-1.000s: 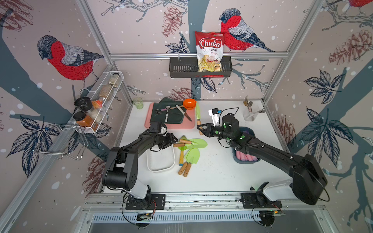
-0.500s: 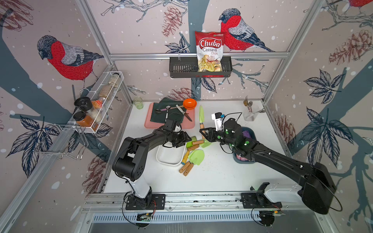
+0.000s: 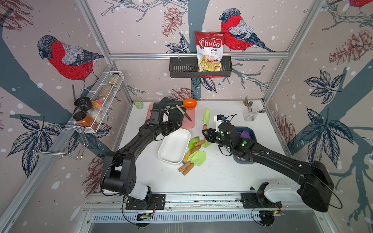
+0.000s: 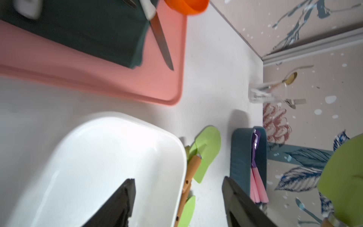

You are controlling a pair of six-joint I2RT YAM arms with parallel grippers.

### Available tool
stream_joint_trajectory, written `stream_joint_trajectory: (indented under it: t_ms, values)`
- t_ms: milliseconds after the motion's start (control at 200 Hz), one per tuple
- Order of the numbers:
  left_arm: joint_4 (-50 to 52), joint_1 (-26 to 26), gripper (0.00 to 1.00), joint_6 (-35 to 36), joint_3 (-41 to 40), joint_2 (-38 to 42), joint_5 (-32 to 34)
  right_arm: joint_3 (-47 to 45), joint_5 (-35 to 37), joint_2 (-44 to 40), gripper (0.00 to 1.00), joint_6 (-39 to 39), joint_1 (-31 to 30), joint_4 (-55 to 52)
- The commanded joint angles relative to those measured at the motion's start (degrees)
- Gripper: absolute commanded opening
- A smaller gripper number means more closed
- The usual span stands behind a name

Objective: Sort the small shovels by color and place them into the storage box
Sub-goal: Move the storage box to the center of the board.

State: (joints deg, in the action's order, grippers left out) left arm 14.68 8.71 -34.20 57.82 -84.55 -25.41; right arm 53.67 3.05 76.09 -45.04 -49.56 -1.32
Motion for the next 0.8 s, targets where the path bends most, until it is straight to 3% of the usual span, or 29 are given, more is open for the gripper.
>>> stream_joint_trajectory:
  t_ms: [0,140,505,795]
  values:
    - [5.1,-3.6,0.75,3.4,-3.7,1.9,6.5,2.1,-1.5,2.4,0.05,0.6,-0.2,2.8]
    - [6.5,-4.7,0.76,2.1,-9.3,2.9,9.9,5.6,-3.8,6.5,0.05,1.1,-1.0,2.2]
    - [6.7,-0.3,0.74,-6.9,-17.0,8.4,-0.5,11.4,-4.8,13.9,0.05,-3.6,-4.0,-0.7]
    - [1.1,1.2,0.75,-12.1,-20.4,8.5,-4.6,25.9,-1.8,25.5,0.05,-10.8,-8.5,-15.2]
